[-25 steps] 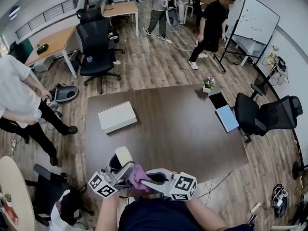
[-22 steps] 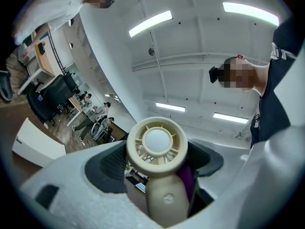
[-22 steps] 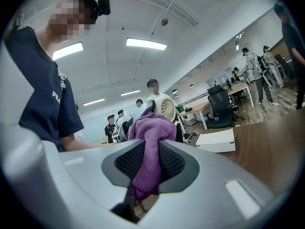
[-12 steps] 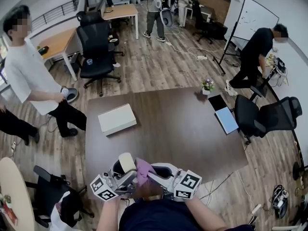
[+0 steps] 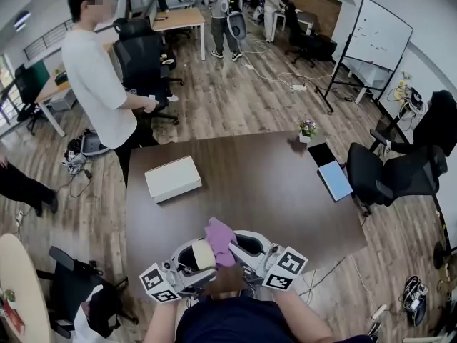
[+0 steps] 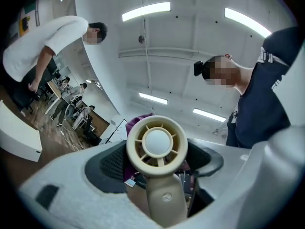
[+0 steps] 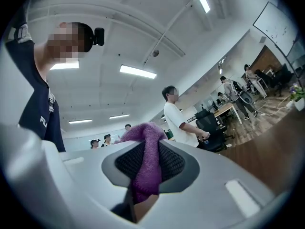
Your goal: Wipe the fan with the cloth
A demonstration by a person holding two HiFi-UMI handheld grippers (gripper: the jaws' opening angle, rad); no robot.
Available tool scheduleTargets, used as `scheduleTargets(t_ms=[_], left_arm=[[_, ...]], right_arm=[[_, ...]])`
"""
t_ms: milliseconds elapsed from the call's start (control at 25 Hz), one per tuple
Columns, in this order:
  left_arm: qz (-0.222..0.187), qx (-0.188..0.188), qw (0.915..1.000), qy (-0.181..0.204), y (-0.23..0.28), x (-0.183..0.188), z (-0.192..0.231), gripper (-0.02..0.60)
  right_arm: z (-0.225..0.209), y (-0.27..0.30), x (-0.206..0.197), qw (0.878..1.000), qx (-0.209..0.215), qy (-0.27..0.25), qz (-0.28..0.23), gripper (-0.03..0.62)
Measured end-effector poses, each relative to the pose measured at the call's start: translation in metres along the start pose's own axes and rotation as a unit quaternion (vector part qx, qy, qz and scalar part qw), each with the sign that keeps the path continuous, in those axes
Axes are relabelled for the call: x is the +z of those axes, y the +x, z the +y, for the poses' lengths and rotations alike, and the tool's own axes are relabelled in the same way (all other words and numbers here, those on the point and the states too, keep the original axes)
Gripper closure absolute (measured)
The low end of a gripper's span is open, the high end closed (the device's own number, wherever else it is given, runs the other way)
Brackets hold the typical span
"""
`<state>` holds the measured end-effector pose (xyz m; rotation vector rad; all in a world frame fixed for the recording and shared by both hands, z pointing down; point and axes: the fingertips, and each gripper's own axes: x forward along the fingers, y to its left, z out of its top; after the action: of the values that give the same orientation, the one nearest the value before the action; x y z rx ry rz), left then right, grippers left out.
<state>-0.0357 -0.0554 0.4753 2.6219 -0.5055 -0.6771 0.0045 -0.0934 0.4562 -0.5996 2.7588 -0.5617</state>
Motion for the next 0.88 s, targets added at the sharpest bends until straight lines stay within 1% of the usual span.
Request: scheduleTargets(t_ms=[120,240,360,480,560,640,760,880], left_arm=[[0.043,-0.015,0.9988,0.019,0.004,-0.016,-0.008,0.207],[0.092,-0.026,0.9944,0.045,0.009,-0.034,-0.016,0.207],[0.114,-0.031,0.9916,0.054,0.011,-0.045,-0.019,0.207],[0.134,-0.021,0.9885,0.067,0.011,-0.052,-0.015,0.207],[0.142,-0.013,0.9871,0.073,0.011,-0.054,-0.011,0.207],[0.143,-0.003,0.9872,0.071,0.009,-0.054,-0.006,0.207],[0.132,0.017,0.9894,0.059,0.006,-0.05,0.005,0.207],[0.124,0.036,0.99,0.056,0.002,-0.044,0.015,0.207]], right_arm=[[-0.005,0.0,0.006,1.0,-0.003,0.008,-0.013,0.503],[-0.006,0.001,0.009,1.0,-0.006,0.008,-0.019,0.503],[-0.002,0.003,0.008,1.0,-0.002,0.004,-0.015,0.503],[0.002,0.003,0.004,0.999,0.002,-0.032,0.01,0.503],[0.005,0.001,0.0,0.997,0.003,-0.074,0.037,0.503],[0.01,0.0,-0.004,0.992,0.007,-0.113,0.061,0.503],[0.018,-0.003,-0.007,0.986,0.024,-0.144,0.08,0.503],[0.028,-0.003,-0.01,0.977,0.042,-0.186,0.093,0.503]])
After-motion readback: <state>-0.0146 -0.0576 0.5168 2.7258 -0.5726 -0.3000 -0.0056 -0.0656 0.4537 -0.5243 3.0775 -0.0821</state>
